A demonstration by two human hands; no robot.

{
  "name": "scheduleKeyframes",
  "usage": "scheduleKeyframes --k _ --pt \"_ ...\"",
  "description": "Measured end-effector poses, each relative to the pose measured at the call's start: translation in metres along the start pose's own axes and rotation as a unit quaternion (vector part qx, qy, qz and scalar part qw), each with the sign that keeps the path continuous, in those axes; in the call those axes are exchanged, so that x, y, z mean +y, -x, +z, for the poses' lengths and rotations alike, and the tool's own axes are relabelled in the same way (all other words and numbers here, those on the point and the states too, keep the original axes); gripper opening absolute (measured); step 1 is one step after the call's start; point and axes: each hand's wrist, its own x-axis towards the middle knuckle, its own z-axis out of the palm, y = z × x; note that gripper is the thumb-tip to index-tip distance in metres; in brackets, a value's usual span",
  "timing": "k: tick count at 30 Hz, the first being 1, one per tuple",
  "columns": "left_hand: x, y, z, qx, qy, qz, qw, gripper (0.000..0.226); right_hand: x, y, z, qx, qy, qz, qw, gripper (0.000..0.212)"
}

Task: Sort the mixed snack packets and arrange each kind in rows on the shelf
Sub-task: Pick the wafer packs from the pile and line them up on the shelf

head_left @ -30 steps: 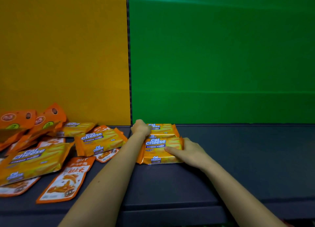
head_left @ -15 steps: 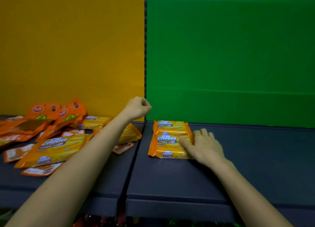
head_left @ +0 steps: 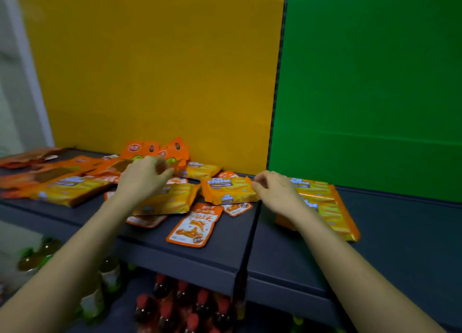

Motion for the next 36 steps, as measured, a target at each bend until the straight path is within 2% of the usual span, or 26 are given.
scheduleKeyframes --k 3,6,9,11,21,23,26,29,32,36 --pt "-0.028 0.006 -0.006 -0.022 -0.041 -0.048 0.998 0.046 -0.016 -0.013 0.012 -0.043 0.039 0.041 0.997 0.054" --pt "-0.046 0.012 -0.005 -0.111 -0.093 -0.091 0.985 0.071 -0.023 -0.026 0.02 -0.07 0.066 0.106 0.99 0.072" --pt "-0.054 0.015 -0.003 -0.174 -0.066 -0.119 0.975 0.084 -0.027 -0.033 0.026 -0.099 0.046 0.174 0.979 0.095" --pt "-0.056 0.013 -0.002 -0.184 -0.046 -0.127 0.974 0.088 -0.03 -0.035 0.03 -0.138 0.049 0.204 0.968 0.109" --pt "-0.054 0.009 -0.001 -0.19 0.125 -0.15 0.962 0.095 -0.028 -0.045 0.031 -0.122 -0.106 0.25 0.955 0.121" --pt "-0.056 0.009 -0.001 -0.184 0.175 -0.165 0.953 0.099 -0.025 -0.047 0.029 -0.112 -0.107 0.261 0.953 0.119" --pt "-0.064 0.01 0.002 -0.14 0.256 -0.175 0.94 0.095 -0.022 -0.047 0.027 -0.088 -0.104 0.268 0.954 0.102" --pt "-0.069 0.009 0.003 -0.085 0.337 -0.169 0.922 0.066 -0.018 -0.047 0.025 -0.045 -0.134 0.262 0.955 0.085" --pt "-0.072 0.007 0.001 -0.114 0.451 -0.172 0.868 0.04 -0.016 -0.047 0.024 -0.005 -0.178 0.251 0.951 0.065" --pt "-0.071 -0.002 -0.005 -0.118 0.524 -0.163 0.828 0.022 -0.022 -0.038 0.014 0.077 -0.186 0.218 0.955 0.051"
